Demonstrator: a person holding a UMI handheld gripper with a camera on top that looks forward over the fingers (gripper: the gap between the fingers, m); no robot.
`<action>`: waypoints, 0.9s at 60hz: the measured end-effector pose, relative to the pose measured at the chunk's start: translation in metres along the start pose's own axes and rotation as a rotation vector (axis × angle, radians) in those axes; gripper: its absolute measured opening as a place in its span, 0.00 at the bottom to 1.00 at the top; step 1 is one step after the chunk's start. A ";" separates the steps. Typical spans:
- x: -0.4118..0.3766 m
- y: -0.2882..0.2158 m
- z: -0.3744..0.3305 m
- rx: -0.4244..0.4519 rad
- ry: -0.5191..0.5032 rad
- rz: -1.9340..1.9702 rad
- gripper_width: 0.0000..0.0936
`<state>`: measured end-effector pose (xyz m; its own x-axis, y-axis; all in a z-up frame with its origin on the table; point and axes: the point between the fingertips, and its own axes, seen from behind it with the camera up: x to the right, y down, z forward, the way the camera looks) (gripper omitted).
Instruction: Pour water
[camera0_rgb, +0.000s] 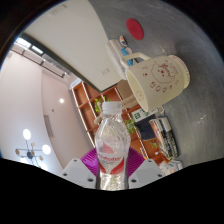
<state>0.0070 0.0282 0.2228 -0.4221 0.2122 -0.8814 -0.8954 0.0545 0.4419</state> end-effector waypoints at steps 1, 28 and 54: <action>-0.001 -0.003 0.001 0.007 -0.004 0.024 0.37; 0.020 -0.019 0.009 0.004 0.056 0.159 0.39; -0.075 0.009 0.030 -0.133 0.146 -1.179 0.39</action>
<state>0.0350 0.0416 0.2979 0.6648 -0.0142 -0.7469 -0.7460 0.0378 -0.6648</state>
